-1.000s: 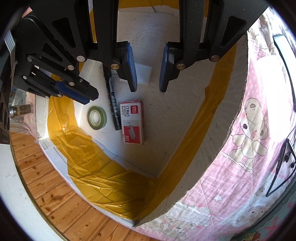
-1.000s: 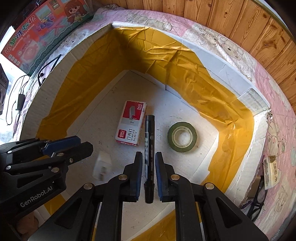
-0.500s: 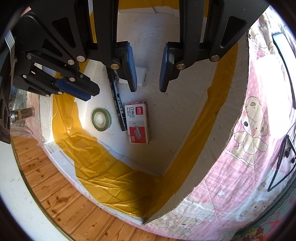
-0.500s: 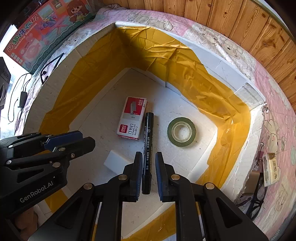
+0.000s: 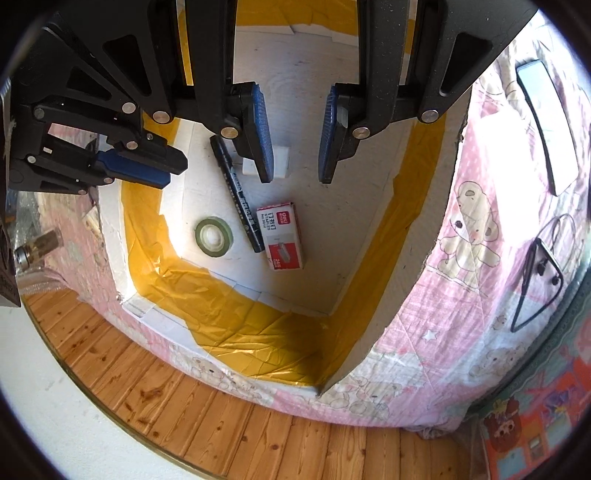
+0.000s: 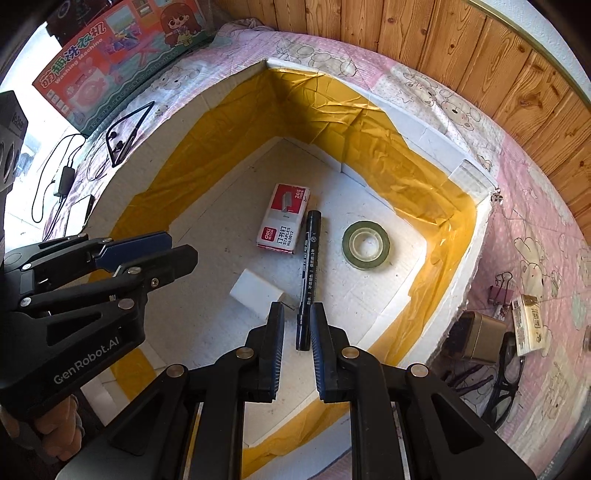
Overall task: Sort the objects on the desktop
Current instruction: 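Open both grippers to drop the charger and marker into the box, then move both grippers away from the box toward the items on the bed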
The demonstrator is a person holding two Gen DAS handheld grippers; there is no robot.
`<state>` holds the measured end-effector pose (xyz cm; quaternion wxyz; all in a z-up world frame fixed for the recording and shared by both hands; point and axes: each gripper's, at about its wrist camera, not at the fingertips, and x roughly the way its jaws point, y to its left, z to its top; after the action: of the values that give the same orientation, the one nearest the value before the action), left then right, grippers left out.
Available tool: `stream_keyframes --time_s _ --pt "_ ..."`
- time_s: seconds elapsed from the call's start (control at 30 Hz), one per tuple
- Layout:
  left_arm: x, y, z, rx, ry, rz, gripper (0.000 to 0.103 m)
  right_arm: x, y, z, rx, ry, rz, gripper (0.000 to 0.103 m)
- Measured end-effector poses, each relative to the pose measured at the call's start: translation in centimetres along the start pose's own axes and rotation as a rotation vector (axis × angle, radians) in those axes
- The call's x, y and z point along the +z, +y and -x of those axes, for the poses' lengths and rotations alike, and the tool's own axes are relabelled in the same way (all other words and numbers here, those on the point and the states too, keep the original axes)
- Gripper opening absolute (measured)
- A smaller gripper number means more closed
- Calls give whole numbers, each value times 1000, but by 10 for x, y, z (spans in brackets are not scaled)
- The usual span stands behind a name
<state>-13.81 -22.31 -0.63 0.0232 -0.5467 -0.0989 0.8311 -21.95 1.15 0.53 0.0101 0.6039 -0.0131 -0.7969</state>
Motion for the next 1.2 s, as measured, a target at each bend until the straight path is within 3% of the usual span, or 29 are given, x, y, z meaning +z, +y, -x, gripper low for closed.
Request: stream_keyframes --time_s 0.17,0.5,1.2 --pt "-8 -17 16 41 -47 -59 27 -5 -3 11 -5 -16 28 16" --pt "-29 -31 42 51 -94 -68 27 -18 -1 31 15 -51 54 16" --pt "-61 -56 95 11 -158 -85 31 -66 13 86 56 -206 122 16"
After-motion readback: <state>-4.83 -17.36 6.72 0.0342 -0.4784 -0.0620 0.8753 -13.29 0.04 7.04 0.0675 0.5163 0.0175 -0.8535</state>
